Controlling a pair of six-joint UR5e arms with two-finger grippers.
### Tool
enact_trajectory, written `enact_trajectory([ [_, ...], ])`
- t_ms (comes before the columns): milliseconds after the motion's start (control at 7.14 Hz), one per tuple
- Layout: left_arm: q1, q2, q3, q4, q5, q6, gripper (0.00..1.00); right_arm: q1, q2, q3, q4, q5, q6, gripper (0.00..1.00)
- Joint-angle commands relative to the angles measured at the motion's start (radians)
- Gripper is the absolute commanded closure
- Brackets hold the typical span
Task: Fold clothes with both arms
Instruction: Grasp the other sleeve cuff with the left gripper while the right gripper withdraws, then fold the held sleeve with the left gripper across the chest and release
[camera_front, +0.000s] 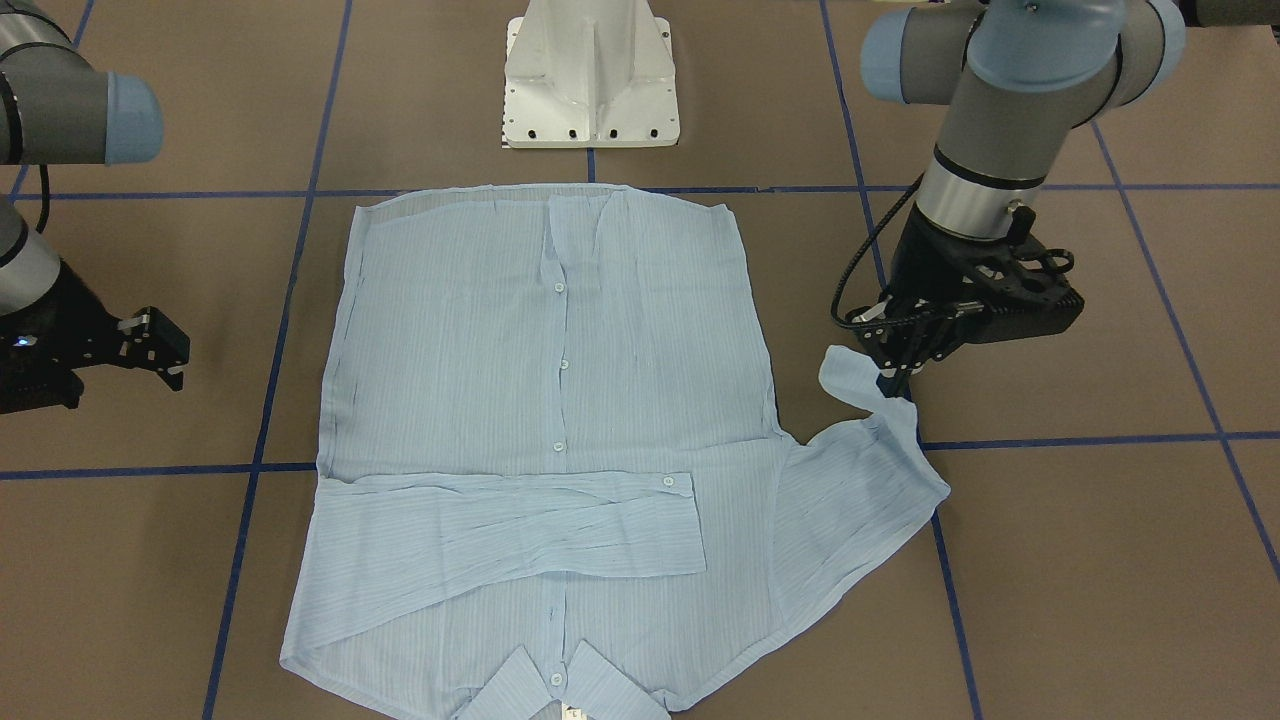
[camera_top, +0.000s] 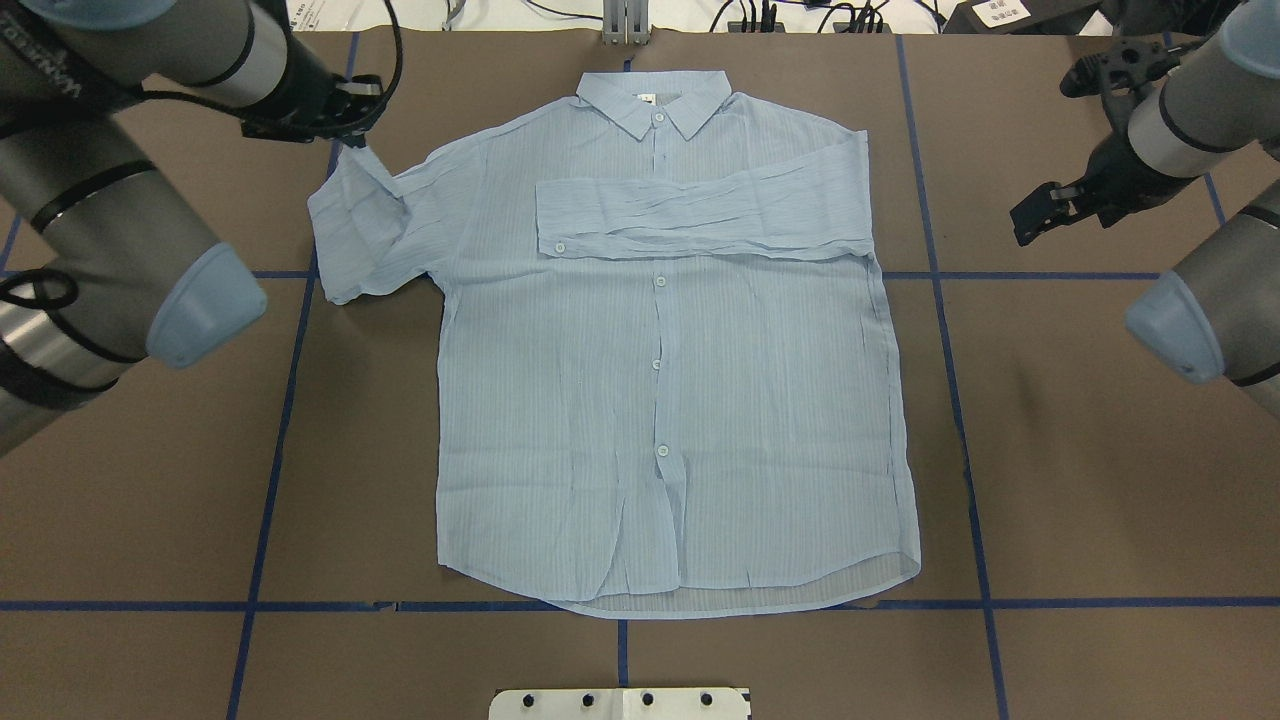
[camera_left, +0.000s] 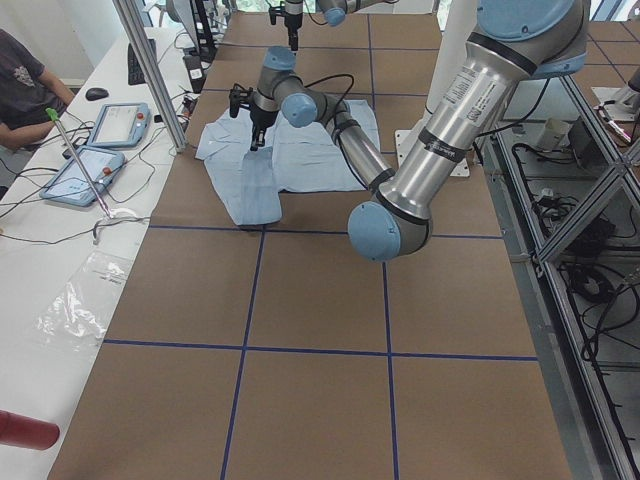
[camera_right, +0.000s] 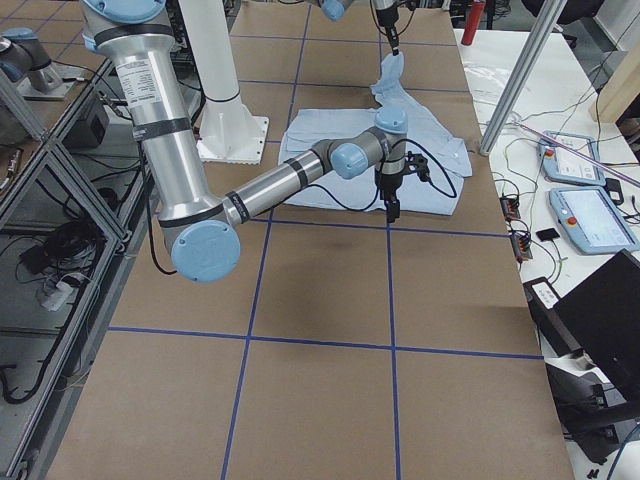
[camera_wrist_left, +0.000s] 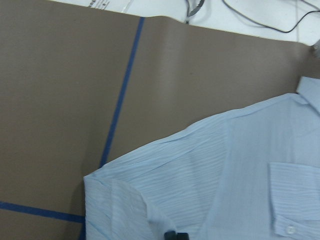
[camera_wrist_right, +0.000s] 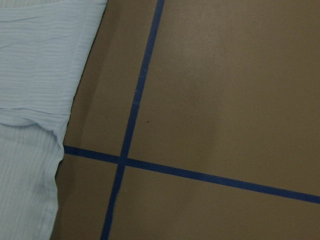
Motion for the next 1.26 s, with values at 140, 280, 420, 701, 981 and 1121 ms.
enact_trajectory([
  [140,0.031,-0.36,0.296,-0.167,-0.081,-0.271,1.0,0.049,-0.038,-0.011,0.001,0.051,-0.018,0.0],
  [280,0.075,-0.373,0.337,-0.261,-0.08,-0.328,1.0,0.054,-0.038,-0.025,0.001,0.049,-0.021,0.0],
  [420,0.098,-0.373,0.365,-0.337,-0.08,-0.343,1.0,0.057,-0.037,-0.045,0.002,0.049,-0.038,0.0],
  [701,0.137,-0.375,0.366,-0.356,-0.078,-0.36,1.0,0.057,-0.034,-0.049,0.002,0.048,-0.035,0.0],
  [981,0.163,-0.378,0.427,-0.42,-0.068,-0.37,1.0,0.057,-0.032,-0.054,0.002,0.046,-0.035,0.0],
  [1121,0.194,-0.418,0.534,-0.519,-0.01,-0.395,1.0,0.057,-0.031,-0.062,0.002,0.046,-0.034,0.0],
])
